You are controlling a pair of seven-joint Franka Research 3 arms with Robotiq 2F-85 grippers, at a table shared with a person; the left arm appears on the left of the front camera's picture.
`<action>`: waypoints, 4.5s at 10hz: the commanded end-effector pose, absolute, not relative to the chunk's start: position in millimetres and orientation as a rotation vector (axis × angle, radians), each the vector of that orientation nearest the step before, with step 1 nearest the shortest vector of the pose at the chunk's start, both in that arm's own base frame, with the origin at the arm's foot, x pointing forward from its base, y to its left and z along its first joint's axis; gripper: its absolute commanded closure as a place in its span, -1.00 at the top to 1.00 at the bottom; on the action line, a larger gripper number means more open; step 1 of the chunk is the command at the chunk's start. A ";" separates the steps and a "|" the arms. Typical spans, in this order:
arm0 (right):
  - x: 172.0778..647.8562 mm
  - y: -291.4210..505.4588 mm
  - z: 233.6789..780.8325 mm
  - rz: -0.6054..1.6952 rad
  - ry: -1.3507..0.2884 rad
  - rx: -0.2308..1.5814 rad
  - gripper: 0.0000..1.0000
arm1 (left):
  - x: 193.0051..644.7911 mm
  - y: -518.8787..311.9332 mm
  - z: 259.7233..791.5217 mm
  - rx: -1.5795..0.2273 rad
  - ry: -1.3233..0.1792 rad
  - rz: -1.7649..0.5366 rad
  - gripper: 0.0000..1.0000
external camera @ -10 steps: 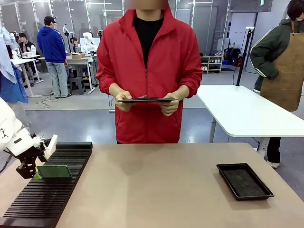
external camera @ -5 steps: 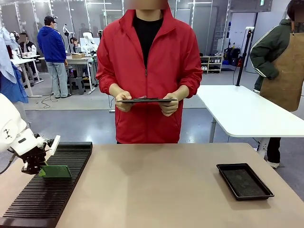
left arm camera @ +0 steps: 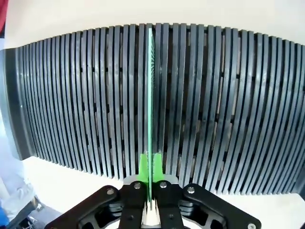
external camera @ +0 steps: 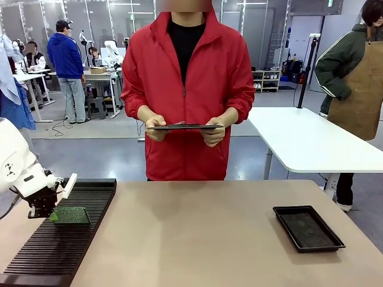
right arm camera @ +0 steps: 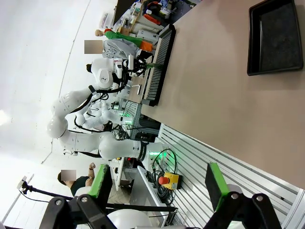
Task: Inspect the PCB.
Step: Pick up the Blank PCB and present it to the human, then release the Blank PCB you were holding.
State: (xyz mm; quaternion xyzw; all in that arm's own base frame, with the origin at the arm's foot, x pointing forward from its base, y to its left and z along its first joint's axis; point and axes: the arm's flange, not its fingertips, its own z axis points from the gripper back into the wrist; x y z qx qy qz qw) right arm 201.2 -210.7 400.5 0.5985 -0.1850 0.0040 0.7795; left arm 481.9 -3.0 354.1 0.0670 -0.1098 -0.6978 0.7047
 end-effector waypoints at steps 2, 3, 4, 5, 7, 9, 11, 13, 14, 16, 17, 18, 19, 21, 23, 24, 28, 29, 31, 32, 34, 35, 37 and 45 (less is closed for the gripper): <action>200.4 -210.6 402.1 0.012 -0.408 1.298 1.00 | 468.8 -7.3 386.8 0.143 -0.245 -1.538 -1.00; 200.4 -210.6 402.1 0.012 -0.408 1.298 1.00 | 461.6 -9.3 408.5 0.118 -0.215 -1.468 -1.00; 200.4 -210.6 402.1 0.012 -0.408 1.298 1.00 | 453.1 -10.0 428.4 0.076 -0.255 -1.405 -1.00; 200.4 -210.6 402.1 0.012 -0.408 1.298 1.00 | 444.2 -5.2 444.0 0.006 -0.307 -1.347 -1.00; 200.4 -210.6 402.1 0.012 -0.408 1.298 1.00 | 442.3 17.1 447.2 -0.273 -0.370 -1.137 -1.00; 200.4 -210.6 402.1 0.012 -0.408 1.298 1.00 | 445.4 22.3 431.4 -0.569 -0.406 -0.930 -1.00; 200.4 -210.6 402.1 0.012 -0.408 1.298 1.00 | 448.3 15.7 413.2 -0.702 -0.424 -0.757 -1.00; 200.4 -210.6 402.1 0.012 -0.408 1.298 1.00 | 454.7 9.4 403.6 -0.752 -0.403 -0.648 -1.00; 200.4 -210.6 402.1 0.012 -0.408 1.298 1.00 | 452.9 5.4 404.8 -0.731 -0.388 -0.677 -1.00; 200.4 -210.6 402.1 0.012 -0.408 1.298 1.00 | 445.3 14.9 395.9 -0.741 -0.394 -0.711 -1.00; 200.4 -210.6 402.1 0.012 -0.408 1.298 1.00 | 445.3 14.9 395.9 -0.741 -0.394 -0.711 -1.00; 200.4 -210.6 402.1 0.012 -0.408 1.298 1.00 | 445.3 14.9 395.9 -0.741 -0.394 -0.711 -1.00; 200.4 -210.6 402.1 0.012 -0.408 1.298 1.00 | 447.6 12.9 394.5 -0.740 -0.387 -0.689 -0.94; 200.4 -210.6 402.1 0.012 -0.408 1.298 1.00 | 493.9 14.1 417.6 -1.149 -0.304 -0.406 -0.94; 200.4 -210.6 402.1 0.012 -0.408 1.298 1.00 | 536.9 14.6 415.9 -1.322 -0.193 -0.198 -0.94; 200.4 -210.6 402.1 0.012 -0.408 1.298 1.00 | 550.3 10.9 410.0 -1.409 -0.072 -0.136 -0.94; 200.4 -210.6 402.1 0.012 -0.408 1.298 1.00 | 592.4 -13.3 377.9 -1.484 0.057 0.114 -0.94; 200.4 -210.6 402.1 0.012 -0.408 1.298 1.00 | 599.4 -20.8 374.0 -1.526 0.059 0.115 -0.94; 200.4 -210.6 402.1 0.012 -0.408 1.298 1.00 | 615.5 -29.6 365.4 -1.545 0.014 0.128 -0.94; 200.4 -210.6 402.1 0.012 -0.408 1.298 1.00 | 620.8 -34.3 363.4 -1.534 0.009 0.143 -0.94; 200.4 -210.6 402.1 0.012 -0.408 1.298 1.00 | 625.2 -36.9 365.0 -1.530 -0.002 0.172 -0.94; 200.4 -210.6 402.1 0.012 -0.408 1.298 1.00 | 613.4 -32.9 361.9 -1.534 0.025 0.135 -0.94; 200.4 -210.6 402.1 0.012 -0.408 1.298 1.00 | 613.4 -32.9 361.9 -1.534 0.025 0.135 -0.94; 200.4 -210.6 402.1 0.012 -0.408 1.298 1.00 | 613.4 -32.9 361.9 -1.534 0.025 0.135 -0.94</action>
